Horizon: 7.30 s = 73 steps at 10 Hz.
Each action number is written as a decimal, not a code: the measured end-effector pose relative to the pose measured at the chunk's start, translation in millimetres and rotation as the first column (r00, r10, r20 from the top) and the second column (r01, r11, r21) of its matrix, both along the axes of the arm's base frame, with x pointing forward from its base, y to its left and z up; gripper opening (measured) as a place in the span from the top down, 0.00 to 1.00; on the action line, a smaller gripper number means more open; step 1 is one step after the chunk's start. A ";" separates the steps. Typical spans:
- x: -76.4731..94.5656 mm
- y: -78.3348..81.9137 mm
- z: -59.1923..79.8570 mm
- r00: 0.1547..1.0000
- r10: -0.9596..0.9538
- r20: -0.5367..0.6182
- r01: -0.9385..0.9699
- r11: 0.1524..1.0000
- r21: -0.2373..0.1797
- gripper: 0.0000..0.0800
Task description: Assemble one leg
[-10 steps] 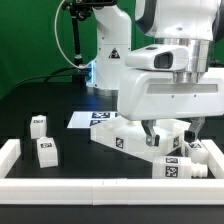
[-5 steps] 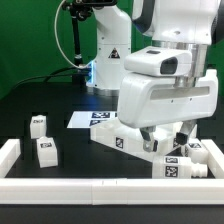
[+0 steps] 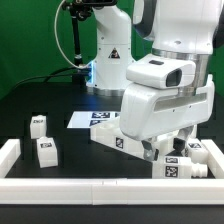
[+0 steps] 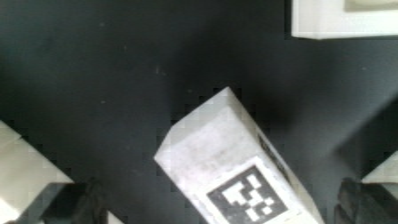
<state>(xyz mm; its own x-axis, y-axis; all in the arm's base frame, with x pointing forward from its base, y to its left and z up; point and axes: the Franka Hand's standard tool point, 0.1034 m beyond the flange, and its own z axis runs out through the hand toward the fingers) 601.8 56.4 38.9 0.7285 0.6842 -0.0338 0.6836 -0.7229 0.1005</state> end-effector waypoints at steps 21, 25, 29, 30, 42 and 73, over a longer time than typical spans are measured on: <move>-62.1 -91.9 45.1 0.969 -0.243 -0.041 0.242 0.970 -0.027 0.64; -62.5 -91.3 44.2 0.970 -0.239 -0.043 0.238 0.971 -0.027 0.64; -143.7 -139.6 49.3 0.884 -0.457 -0.102 0.458 0.889 -0.016 0.64; -160.2 -151.4 48.5 0.845 -0.516 -0.141 0.519 0.855 -0.024 0.64; -250.6 -193.6 -23.8 0.706 -0.700 -0.108 0.696 0.714 -0.078 0.64; -79.4 7.1 49.9 0.754 -0.655 -0.037 0.656 0.750 0.081 0.19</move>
Offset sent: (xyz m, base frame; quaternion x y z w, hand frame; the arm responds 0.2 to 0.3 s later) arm 0.0081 0.0109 -0.0301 0.0050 0.0094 0.0253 0.9996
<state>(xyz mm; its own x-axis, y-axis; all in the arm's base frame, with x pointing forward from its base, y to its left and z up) 522.4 63.5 88.7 0.9992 0.0389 -0.0052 0.0390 -0.9991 0.0159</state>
